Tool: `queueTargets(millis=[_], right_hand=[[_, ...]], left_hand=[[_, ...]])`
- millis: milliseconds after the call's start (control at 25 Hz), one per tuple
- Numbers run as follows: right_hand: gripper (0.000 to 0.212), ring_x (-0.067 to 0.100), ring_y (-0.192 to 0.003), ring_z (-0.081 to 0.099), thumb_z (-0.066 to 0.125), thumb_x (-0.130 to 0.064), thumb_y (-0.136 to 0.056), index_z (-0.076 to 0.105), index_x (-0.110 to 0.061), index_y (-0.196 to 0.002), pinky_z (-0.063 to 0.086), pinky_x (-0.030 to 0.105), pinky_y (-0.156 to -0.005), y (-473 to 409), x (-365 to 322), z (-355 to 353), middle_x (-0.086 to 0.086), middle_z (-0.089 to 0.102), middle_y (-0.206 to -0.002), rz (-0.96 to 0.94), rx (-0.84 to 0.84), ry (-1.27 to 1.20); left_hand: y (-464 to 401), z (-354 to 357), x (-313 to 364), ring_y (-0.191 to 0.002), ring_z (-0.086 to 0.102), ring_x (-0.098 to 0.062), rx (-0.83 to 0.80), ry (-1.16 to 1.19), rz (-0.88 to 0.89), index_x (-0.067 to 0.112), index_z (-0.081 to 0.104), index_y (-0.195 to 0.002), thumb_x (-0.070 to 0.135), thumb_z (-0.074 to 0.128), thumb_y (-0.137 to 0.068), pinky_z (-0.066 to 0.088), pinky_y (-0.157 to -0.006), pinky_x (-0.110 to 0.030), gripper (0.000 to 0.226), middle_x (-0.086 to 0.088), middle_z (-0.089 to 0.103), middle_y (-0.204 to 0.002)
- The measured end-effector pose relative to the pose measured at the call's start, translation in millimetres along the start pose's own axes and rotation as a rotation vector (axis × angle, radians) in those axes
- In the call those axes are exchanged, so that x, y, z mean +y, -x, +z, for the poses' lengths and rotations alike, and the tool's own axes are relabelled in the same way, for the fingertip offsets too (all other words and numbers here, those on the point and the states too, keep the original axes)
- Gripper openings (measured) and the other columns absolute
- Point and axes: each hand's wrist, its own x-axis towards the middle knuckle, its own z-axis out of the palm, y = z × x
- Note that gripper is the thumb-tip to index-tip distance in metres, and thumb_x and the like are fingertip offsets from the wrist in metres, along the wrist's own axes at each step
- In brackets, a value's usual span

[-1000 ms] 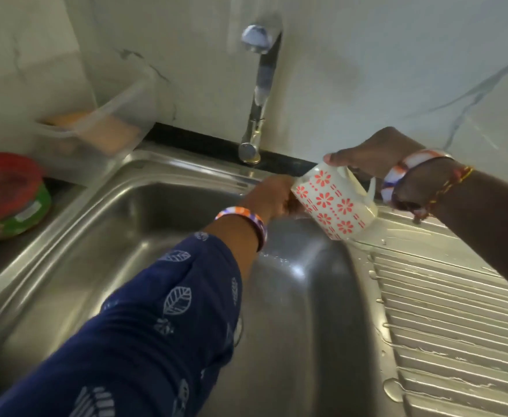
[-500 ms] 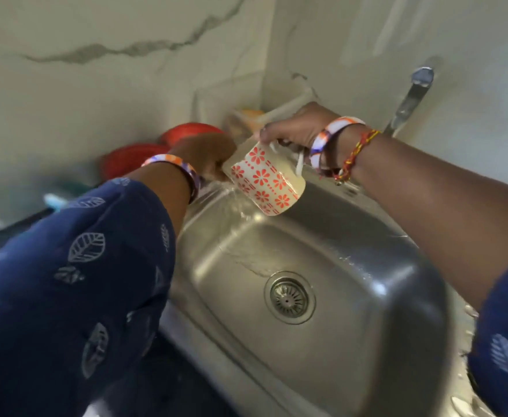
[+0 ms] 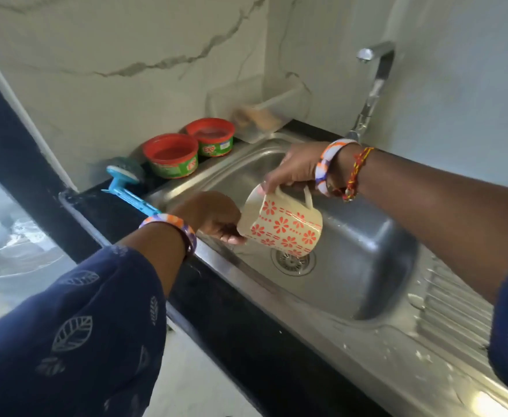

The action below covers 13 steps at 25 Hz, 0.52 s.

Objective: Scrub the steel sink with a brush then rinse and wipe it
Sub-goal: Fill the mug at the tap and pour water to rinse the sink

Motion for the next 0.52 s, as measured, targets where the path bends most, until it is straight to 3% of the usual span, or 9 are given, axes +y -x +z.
queueTargets(millis=[160, 280, 440, 520], right_hand=[[0.037, 0.002, -0.031, 0.038, 0.075, -0.037, -0.072, 0.052, -0.018, -0.05, 0.031, 0.012, -0.034, 69, 29, -12, -0.01, 0.044, -0.032, 0.09, 0.031, 0.145], [0.039, 0.01, -0.046, 0.037, 0.072, -0.041, -0.073, 0.052, -0.018, -0.048, 0.03, 0.02, -0.045, 107, 52, -25, -0.007, 0.045, -0.042, 0.184, 0.048, 0.276], [0.038, 0.018, -0.056, 0.041, 0.074, -0.042, -0.068, 0.054, -0.016, -0.051, 0.034, 0.025, -0.058, 129, 85, -45, 0.0, 0.047, -0.054, 0.308, 0.115, 0.445], [0.037, 0.021, -0.055, 0.047, 0.075, -0.045, -0.065, 0.056, -0.014, -0.054, 0.041, 0.026, -0.06, 128, 105, -55, 0.001, 0.05, -0.053, 0.365, 0.198, 0.548]], left_hand=[[-1, 68, 15, -0.057, 0.054, -0.01, -0.147, -0.161, 0.031, -0.001, 0.056, -0.105, -0.001, 0.044, -0.093, 0.045, -0.052, -0.017, 0.017, -0.007, 0.057, -0.078], [-16, 113, 35, -0.054, 0.057, -0.011, -0.204, -0.289, 0.026, -0.004, 0.057, -0.11, -0.003, 0.042, -0.094, 0.05, -0.045, -0.017, 0.021, -0.009, 0.059, -0.078], [-24, 149, 68, -0.053, 0.051, -0.008, -0.127, -0.465, 0.178, 0.009, 0.053, -0.078, 0.007, 0.041, -0.098, 0.045, -0.048, -0.018, 0.023, -0.004, 0.055, -0.072], [-27, 152, 86, -0.056, 0.051, -0.009, -0.143, -0.449, 0.256, 0.007, 0.054, -0.088, 0.008, 0.043, -0.098, 0.044, -0.054, -0.021, 0.015, -0.004, 0.055, -0.075]])
